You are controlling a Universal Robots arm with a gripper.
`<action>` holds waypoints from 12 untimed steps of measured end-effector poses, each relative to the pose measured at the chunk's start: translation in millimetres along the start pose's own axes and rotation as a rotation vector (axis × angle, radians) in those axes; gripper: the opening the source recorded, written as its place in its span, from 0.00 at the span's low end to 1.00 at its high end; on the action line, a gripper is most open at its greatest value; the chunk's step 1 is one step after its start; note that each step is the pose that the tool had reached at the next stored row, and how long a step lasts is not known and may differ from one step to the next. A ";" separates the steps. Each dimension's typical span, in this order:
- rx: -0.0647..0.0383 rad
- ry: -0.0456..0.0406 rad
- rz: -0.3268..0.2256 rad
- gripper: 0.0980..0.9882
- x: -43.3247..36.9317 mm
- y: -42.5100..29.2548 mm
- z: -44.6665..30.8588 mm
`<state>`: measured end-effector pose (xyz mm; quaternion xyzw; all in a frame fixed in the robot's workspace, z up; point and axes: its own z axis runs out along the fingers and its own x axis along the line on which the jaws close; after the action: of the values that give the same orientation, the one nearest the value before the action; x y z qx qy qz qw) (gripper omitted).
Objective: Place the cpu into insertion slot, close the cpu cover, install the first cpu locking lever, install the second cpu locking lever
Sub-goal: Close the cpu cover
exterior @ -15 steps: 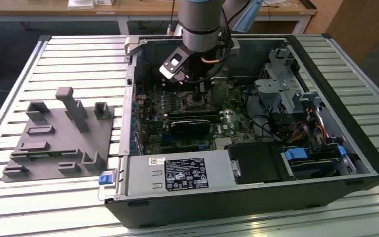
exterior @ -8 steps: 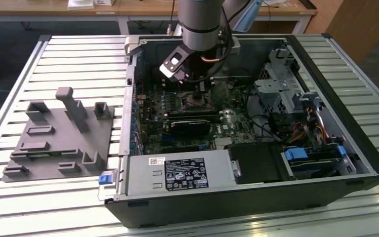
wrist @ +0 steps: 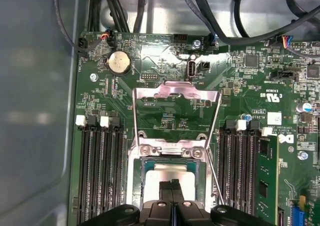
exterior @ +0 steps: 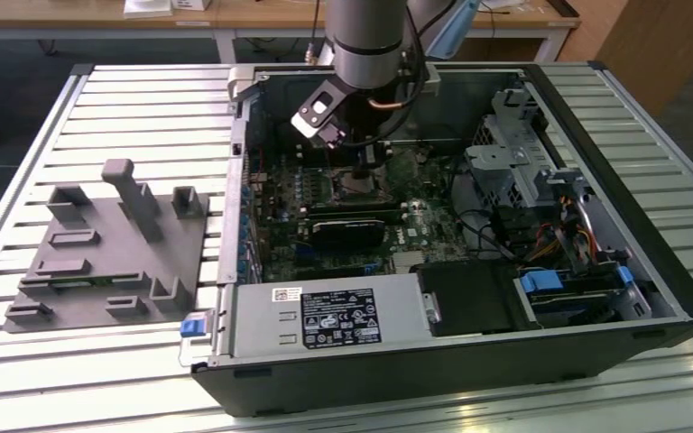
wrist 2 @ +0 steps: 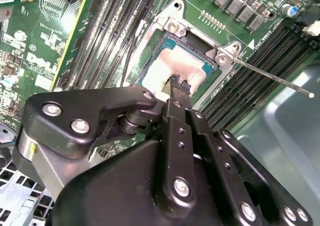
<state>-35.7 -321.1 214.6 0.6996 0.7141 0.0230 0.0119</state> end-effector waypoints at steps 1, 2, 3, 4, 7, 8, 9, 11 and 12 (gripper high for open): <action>0.000 0.0000 0.000 0.03 0.0 0.1 -1.1; 0.000 0.0000 0.000 0.03 0.0 0.1 -2.3; 0.001 -0.0001 0.000 0.03 0.1 0.2 -3.9; 0.001 -0.0001 0.000 0.03 0.1 0.3 -5.6; 0.002 0.0000 0.000 0.03 0.2 0.6 -11.3; 0.002 0.0000 0.000 0.03 0.2 0.6 -12.9; 0.003 0.0001 0.000 0.03 0.2 0.7 -14.7; 0.004 0.0001 0.000 0.03 0.3 1.0 -19.0; 0.004 0.0000 0.000 0.03 0.3 1.1 -21.3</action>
<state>-35.7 -321.1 235.9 0.6996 0.7141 0.0215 0.0104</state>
